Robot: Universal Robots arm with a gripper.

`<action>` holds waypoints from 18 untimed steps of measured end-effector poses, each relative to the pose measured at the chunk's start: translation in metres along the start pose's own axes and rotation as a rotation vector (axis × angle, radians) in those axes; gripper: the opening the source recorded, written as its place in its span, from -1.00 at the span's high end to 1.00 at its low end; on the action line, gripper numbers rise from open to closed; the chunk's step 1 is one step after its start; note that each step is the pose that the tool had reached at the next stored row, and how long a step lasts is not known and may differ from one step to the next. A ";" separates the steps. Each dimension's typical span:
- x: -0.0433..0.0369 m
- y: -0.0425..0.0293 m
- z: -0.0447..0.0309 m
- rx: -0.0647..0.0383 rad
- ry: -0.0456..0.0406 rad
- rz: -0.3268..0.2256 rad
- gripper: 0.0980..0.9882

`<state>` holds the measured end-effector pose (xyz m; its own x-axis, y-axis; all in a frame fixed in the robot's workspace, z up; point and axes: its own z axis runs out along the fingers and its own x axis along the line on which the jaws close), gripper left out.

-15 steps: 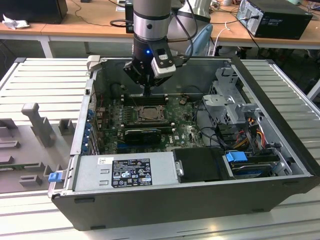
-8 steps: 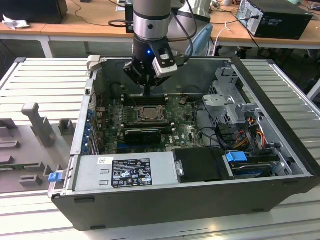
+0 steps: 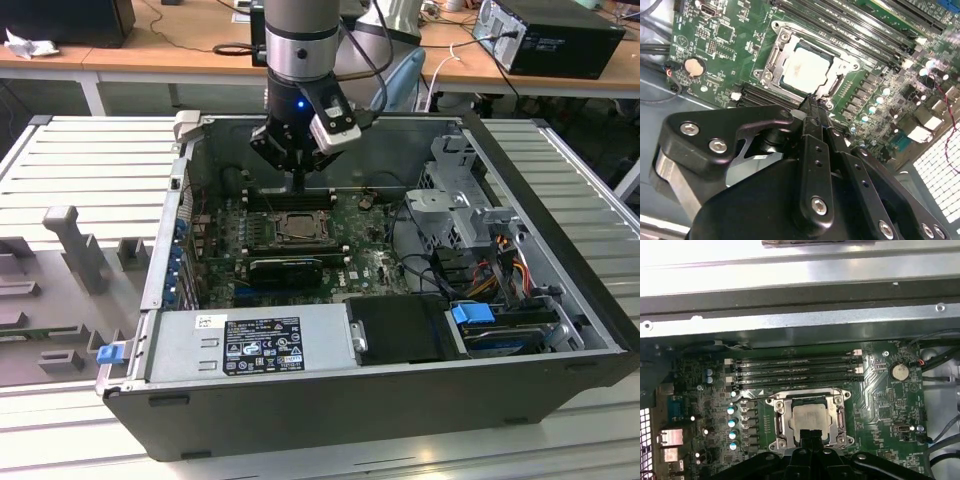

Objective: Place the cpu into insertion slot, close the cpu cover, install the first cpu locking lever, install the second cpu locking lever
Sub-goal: 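Install the first cpu locking lever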

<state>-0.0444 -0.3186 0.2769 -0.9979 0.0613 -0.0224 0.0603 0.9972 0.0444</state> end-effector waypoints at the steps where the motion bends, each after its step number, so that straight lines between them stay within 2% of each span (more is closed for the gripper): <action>1: 0.0000 0.0000 0.0000 0.000 0.0004 -0.009 0.98; 7: 0.0004 0.0000 0.0000 -0.001 0.0018 -0.042 0.98; 10: 0.0072 -0.0005 0.0000 -0.001 0.0012 -0.042 0.98; 13: 0.0202 -0.0013 0.0020 -0.002 -0.0020 -0.042 0.98; 14: 0.0291 -0.0019 0.0030 -0.005 -0.0019 -0.042 0.98; 17: 0.0445 -0.0026 0.0049 -0.011 -0.0017 -0.042 0.98; 18: 0.0526 -0.0027 0.0061 -0.014 -0.0016 -0.042 0.98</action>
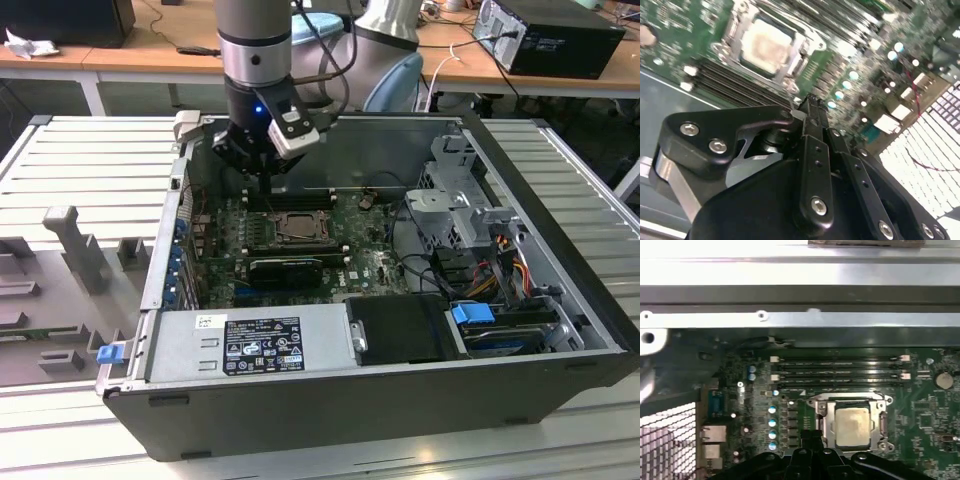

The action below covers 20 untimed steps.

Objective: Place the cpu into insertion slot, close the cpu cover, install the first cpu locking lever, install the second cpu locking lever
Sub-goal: 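Install the first cpu locking lever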

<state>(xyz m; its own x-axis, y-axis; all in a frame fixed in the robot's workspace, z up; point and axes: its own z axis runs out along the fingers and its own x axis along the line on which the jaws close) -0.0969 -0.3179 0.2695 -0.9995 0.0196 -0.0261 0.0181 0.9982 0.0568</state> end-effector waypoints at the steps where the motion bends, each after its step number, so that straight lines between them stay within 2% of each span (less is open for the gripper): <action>1: 0.0037 0.0001 0.0011 0.000 -0.0001 0.000 0.98; 3: 0.0112 0.0014 0.0043 0.000 -0.0001 0.000 0.98; 7: 0.0164 0.0035 0.0105 0.000 0.0000 0.000 0.98; 10: 0.0173 0.0056 0.0126 -0.004 0.0006 0.000 0.98; 16: 0.0189 0.0178 0.0155 -0.009 0.0012 0.000 0.98; 20: 0.0195 0.0220 0.0165 -0.010 0.0012 -0.001 0.98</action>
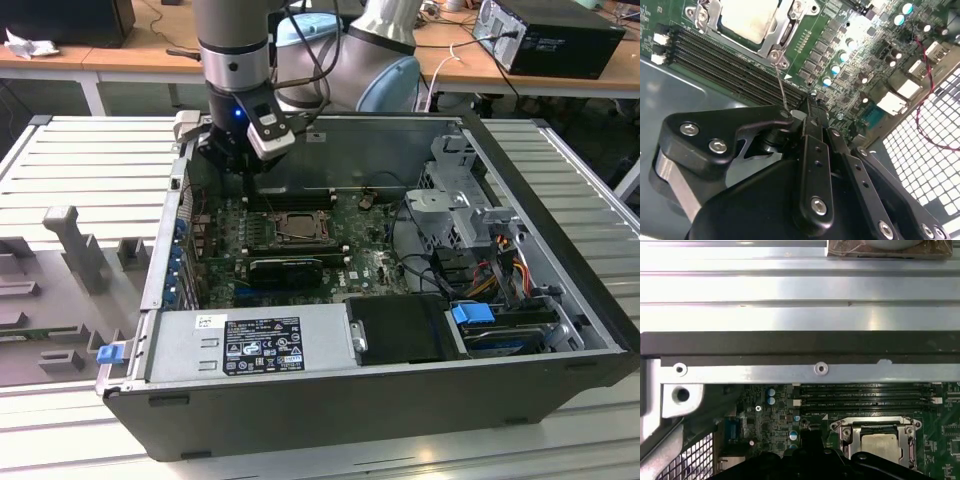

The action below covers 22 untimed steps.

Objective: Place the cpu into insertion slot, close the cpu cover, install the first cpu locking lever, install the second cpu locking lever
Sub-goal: 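Install the first cpu locking lever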

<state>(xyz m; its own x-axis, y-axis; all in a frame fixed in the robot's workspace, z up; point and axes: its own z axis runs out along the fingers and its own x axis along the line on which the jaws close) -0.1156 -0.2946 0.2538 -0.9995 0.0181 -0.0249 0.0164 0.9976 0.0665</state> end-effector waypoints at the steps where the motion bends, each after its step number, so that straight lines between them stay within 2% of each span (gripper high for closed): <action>1: -0.0009 0.0003 0.0001 0.000 0.0001 -0.001 0.98; 6: -0.0079 0.0007 0.0005 0.000 0.0002 0.000 0.98; 22: -0.0218 0.0009 0.0010 0.000 0.0002 0.000 0.98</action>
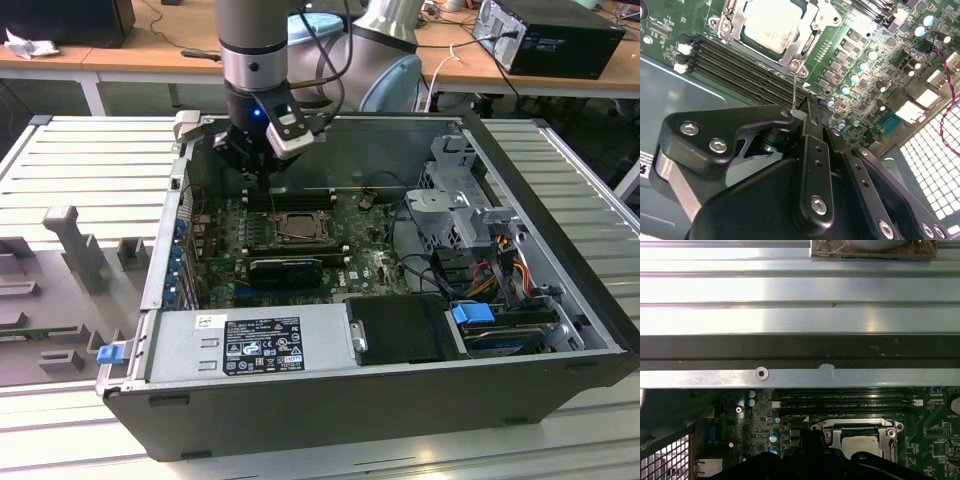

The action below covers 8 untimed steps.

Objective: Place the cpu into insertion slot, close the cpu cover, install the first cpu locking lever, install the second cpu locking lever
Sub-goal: 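Install the first cpu locking lever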

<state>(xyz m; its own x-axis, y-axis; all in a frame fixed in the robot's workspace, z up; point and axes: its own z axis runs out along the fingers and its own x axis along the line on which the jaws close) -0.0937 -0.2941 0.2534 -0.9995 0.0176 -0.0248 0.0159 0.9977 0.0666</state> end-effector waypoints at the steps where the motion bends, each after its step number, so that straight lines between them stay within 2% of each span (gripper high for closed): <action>1: -0.0006 0.0000 0.0000 0.000 0.0000 0.000 0.98; 8: -0.0062 0.0001 0.0002 0.000 -0.0001 0.000 0.98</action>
<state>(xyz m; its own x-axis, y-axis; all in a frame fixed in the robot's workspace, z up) -0.0876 -0.2941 0.2533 -0.9995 0.0177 -0.0249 0.0160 0.9977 0.0666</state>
